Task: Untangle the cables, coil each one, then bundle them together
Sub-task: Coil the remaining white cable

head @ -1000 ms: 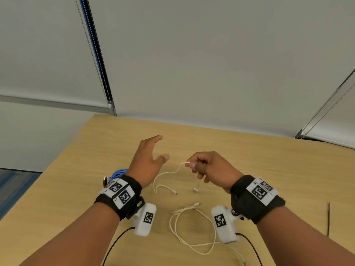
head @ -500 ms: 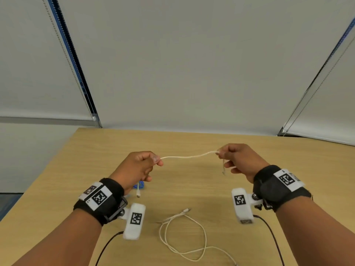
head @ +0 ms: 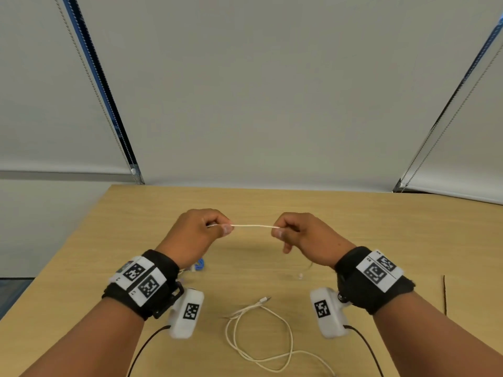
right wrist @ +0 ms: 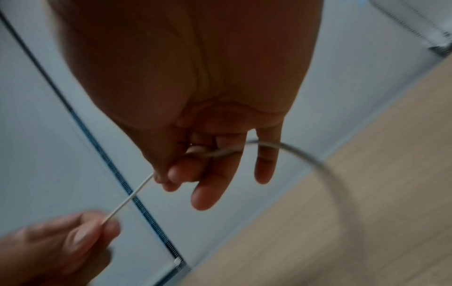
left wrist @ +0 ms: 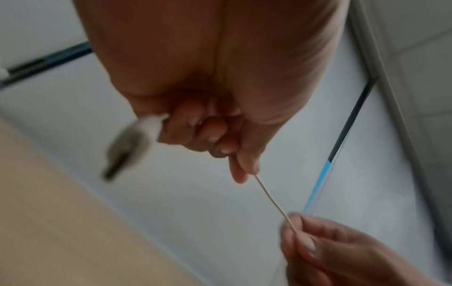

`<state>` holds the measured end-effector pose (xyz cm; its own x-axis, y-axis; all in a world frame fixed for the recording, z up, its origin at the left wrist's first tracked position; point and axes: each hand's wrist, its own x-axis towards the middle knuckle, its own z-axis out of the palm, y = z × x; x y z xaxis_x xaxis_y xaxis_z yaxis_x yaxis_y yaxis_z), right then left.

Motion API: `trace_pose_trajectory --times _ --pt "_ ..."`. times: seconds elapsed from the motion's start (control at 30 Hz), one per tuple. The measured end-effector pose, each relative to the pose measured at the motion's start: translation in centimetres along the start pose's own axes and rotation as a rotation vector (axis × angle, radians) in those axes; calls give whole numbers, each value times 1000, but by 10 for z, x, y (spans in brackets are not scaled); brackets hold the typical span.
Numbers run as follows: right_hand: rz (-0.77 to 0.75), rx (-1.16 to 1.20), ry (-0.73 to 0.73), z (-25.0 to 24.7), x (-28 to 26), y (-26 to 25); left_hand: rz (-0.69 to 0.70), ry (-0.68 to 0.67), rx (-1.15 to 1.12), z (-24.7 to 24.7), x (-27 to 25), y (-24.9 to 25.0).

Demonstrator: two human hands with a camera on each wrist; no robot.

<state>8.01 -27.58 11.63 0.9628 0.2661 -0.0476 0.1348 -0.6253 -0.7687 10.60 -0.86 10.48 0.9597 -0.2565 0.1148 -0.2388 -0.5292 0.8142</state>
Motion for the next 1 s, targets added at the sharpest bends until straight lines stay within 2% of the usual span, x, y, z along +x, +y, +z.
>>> trace_pose_trajectory --times 0.07,0.13,0.33,0.4,0.53,0.63,0.77,0.87,1.0 --pt "39 27 87 -12 -3 14 -51 101 53 -18 -1 -13" --pt "88 77 157 -20 -3 26 -108 147 43 -30 -3 -25" --pt "226 211 369 -23 1 42 -207 169 34 -32 -6 -44" --pt "259 250 395 -24 0 45 -247 180 -83 -32 -7 -48" --pt "210 110 345 -17 -1 40 -285 85 -391 -19 -12 -36" --pt "96 56 295 -5 0 22 -239 -30 -435 1 -13 -14" --pt "-107 53 97 18 2 -7 -161 -146 -475 22 -11 16" --pt "-107 191 24 31 1 -15 -176 -112 -665 24 -8 34" --pt "-19 478 17 36 -6 -10 -265 -36 -1211 15 -3 44"
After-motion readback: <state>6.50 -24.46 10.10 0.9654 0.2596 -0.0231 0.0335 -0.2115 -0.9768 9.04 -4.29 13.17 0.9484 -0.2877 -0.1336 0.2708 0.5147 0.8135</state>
